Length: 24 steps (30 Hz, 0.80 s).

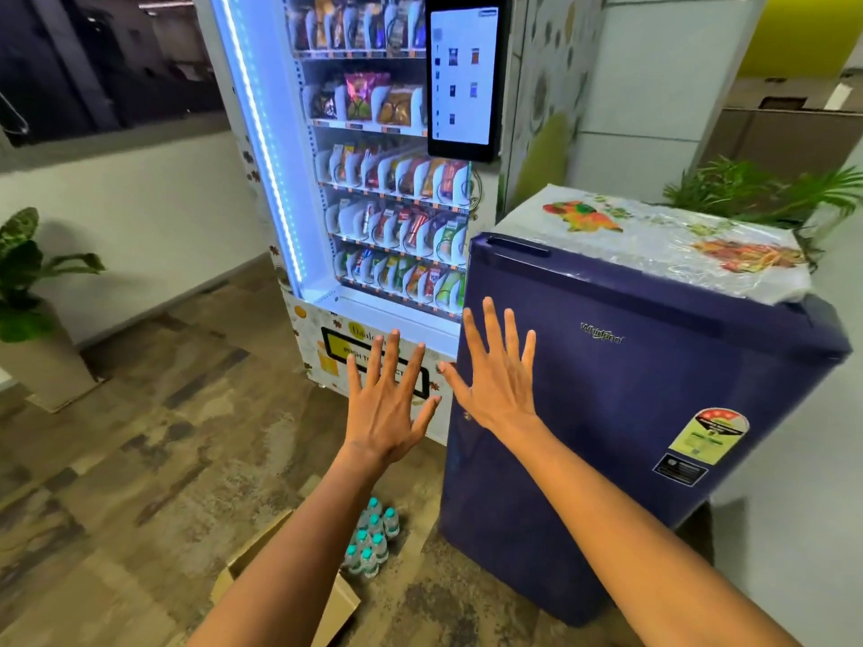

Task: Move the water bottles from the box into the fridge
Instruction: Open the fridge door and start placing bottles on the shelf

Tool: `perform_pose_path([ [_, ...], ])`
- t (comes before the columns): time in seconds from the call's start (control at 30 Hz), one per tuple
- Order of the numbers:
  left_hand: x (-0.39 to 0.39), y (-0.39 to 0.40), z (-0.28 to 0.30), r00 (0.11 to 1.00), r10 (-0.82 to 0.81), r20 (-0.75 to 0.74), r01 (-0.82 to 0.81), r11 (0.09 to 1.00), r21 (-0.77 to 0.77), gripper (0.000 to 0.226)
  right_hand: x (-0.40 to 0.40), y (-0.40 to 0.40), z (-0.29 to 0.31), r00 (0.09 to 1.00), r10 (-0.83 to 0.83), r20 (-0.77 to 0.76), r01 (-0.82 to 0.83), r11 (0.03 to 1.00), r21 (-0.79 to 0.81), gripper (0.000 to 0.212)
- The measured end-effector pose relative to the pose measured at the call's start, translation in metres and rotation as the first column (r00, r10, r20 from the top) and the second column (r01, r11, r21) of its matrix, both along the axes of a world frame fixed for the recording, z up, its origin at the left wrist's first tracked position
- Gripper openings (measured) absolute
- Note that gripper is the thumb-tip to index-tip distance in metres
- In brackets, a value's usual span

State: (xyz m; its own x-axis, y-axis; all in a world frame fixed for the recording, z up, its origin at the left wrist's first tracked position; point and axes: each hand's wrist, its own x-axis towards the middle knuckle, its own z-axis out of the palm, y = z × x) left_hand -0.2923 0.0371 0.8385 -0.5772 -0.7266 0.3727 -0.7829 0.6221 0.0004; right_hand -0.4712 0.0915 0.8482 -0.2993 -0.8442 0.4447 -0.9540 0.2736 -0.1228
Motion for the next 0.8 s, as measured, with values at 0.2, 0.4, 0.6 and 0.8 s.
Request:
perform_pose_path([
  [0.2,-0.03,-0.044,0.012,0.992,-0.122,-0.041,0.122,0.992,0.006,0.075,-0.034,-0.025,0.024,0.997,-0.071,-0.02,0.07,0.996,-0.051,0.083],
  [0.4,-0.08,-0.12,0.017,0.967,-0.239,-0.09,0.239,0.971,-0.007,0.076,-0.071,-0.079,0.045,0.978,-0.181,-0.106,0.171,0.98,-0.098,0.082],
  [0.6,-0.138,-0.193,0.031,0.898,-0.403,-0.176,0.411,0.911,0.013,0.075,-0.1,-0.117,0.04,0.921,-0.369,-0.123,0.357,0.928,-0.111,0.082],
  [0.8,-0.187,-0.229,0.053,0.733,-0.551,-0.398,0.609,0.793,0.025,0.067,-0.095,-0.128,0.029,0.861,-0.48,-0.169,0.466,0.877,-0.12,0.075],
])
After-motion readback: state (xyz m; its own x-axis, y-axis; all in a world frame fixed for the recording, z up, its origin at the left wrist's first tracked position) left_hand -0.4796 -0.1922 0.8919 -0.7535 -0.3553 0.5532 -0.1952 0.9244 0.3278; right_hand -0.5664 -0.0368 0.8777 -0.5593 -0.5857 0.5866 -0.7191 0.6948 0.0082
